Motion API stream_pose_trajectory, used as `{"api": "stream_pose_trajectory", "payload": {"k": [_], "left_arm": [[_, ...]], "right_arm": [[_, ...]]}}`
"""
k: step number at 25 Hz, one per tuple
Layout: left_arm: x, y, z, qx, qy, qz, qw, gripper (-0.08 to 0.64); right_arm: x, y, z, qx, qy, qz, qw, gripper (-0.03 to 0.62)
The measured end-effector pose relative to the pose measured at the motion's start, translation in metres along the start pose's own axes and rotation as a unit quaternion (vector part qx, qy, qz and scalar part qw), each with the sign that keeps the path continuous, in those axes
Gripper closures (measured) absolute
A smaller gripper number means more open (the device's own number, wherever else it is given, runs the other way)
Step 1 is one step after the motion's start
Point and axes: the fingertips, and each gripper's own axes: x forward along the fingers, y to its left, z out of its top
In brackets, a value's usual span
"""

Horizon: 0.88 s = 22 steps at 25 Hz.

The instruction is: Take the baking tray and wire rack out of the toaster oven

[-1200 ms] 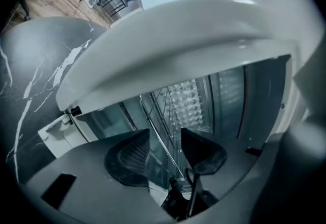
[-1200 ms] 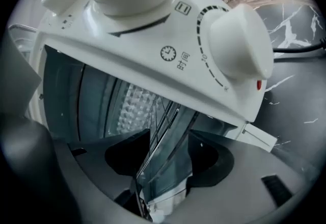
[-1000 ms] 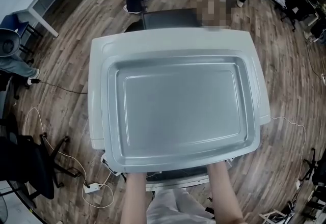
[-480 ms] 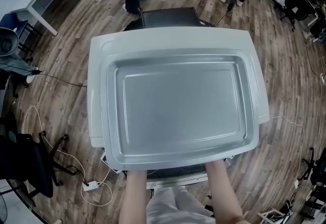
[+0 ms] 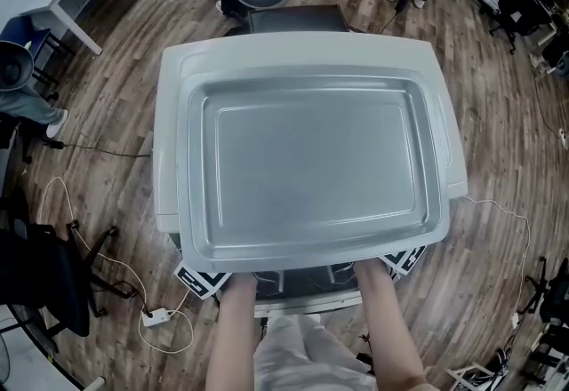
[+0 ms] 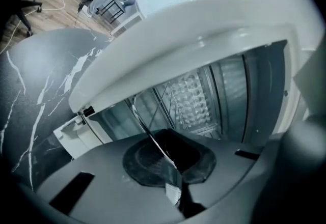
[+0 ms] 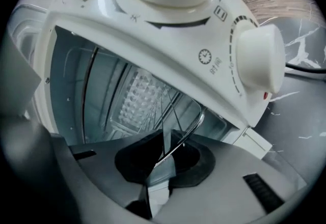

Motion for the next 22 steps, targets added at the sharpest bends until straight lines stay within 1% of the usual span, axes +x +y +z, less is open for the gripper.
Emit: {"api": "stream_pose_trajectory", "payload": {"k": [22], "left_arm": [[-0.03,0.005,-0.019,0.002,0.004,0.006,1.0,0.556]], "right_arm": [[-0.026,-0.001,-0.014,0.0,0.013,-0.001,1.0,0.558]]}}
